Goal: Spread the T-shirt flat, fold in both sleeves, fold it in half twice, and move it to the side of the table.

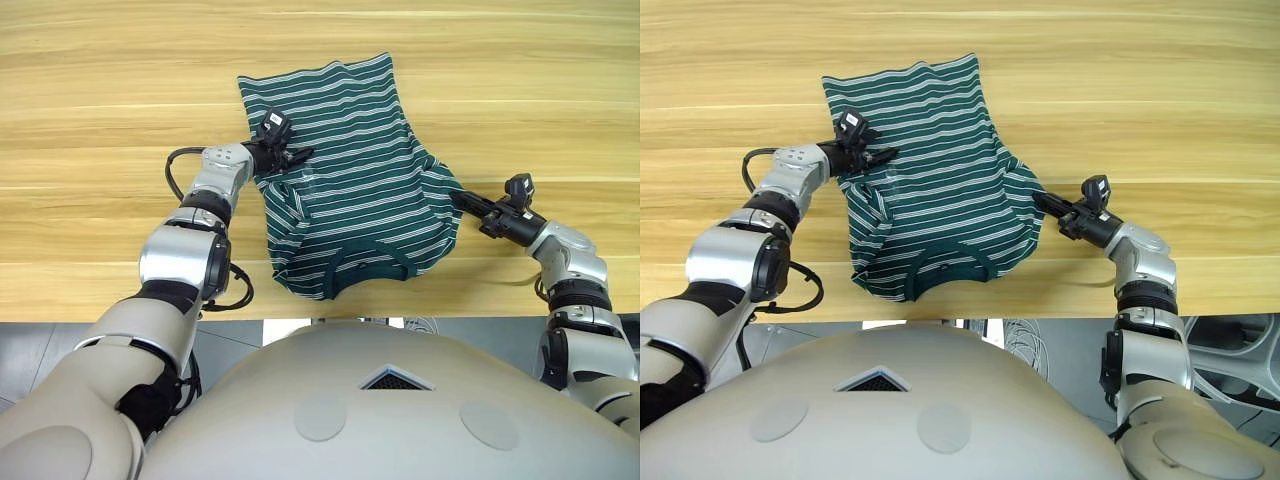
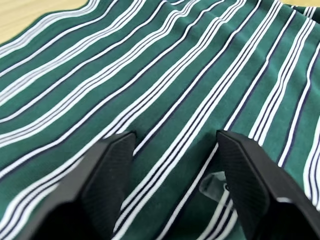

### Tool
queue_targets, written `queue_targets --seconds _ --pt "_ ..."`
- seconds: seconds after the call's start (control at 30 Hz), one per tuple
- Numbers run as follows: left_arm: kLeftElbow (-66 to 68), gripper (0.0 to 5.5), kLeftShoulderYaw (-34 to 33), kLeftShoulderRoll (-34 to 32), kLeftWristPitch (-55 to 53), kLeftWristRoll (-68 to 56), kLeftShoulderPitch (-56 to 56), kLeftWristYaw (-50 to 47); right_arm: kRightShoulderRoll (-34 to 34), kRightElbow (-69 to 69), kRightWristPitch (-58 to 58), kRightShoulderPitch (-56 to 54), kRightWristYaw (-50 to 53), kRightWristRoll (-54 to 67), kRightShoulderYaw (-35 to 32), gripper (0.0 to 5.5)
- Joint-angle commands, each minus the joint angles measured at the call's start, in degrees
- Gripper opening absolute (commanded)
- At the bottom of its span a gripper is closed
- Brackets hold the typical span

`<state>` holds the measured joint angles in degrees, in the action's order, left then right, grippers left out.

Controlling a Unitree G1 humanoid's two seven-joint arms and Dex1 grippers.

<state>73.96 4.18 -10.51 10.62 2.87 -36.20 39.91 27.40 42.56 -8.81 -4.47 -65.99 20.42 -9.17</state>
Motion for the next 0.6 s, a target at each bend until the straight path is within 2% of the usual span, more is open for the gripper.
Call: queue_targets --seconds 0.03,0.23,0.6 --pt "0.42 2.9 -0.14 0.34 -0.42 0.99 -0.02 -0.14 0.01 -4.27 0.83 0.6 -1.37 0.99 -0.34 0.02" --pt "0.57 2.9 0.0 0.82 -0.61 1.28 -0.17 -0.63 0.3 -20.37 -0.02 6.04 -2.47 0.99 2.3 0.02" --pt "0.82 2.9 0.96 4.06 -0.93 2.02 -0.46 -2.37 1.25 -32.01 0.41 4.94 7.2 -15.74 18.45 0.02"
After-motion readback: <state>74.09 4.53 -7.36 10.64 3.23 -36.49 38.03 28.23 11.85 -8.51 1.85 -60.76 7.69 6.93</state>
